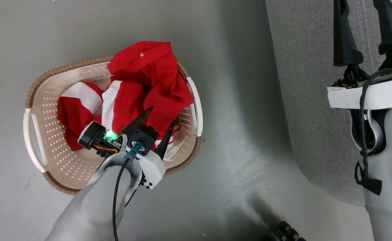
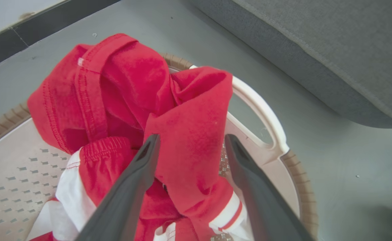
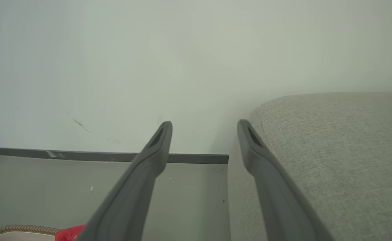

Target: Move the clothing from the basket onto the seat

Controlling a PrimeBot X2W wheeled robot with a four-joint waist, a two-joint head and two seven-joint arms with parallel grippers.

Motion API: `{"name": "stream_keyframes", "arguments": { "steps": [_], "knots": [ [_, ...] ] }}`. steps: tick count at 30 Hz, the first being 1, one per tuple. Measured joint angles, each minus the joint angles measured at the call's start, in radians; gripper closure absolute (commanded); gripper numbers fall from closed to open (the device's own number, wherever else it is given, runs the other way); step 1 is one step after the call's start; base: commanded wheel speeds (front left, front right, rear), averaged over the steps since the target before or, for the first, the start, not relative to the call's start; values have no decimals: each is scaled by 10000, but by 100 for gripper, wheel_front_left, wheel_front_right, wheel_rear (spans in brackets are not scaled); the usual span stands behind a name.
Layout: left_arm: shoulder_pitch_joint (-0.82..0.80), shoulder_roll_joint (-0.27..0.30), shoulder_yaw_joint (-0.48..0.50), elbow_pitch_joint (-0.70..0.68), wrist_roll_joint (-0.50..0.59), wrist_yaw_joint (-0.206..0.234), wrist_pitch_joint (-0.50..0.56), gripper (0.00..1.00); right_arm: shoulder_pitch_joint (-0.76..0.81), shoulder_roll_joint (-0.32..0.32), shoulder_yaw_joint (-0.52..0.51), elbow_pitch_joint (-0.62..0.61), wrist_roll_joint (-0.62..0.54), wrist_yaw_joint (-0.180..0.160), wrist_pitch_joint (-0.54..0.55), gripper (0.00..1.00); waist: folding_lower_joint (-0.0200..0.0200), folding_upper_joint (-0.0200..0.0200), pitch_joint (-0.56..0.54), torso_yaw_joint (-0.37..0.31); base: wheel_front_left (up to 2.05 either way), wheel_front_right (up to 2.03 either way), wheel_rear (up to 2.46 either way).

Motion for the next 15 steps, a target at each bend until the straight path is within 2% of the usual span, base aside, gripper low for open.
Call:
{"name": "stream_keyframes", "arguments": {
  "steps": [5,10,15],
  "knots": [
    [-266,6,2,198,48,38,0,0,-212,0,8,10,190,0,0,0,0,0,263,-189,0,0,0],
    [-557,13,159,476,79,253,-2,0,-418,2,19,19,322,0,0,0,0,0,495,-364,0,0,0],
    [-774,265,393,738,77,360,-2,0,-594,0,46,29,416,0,0,0,0,0,692,-519,0,0,0]
  ]
}}
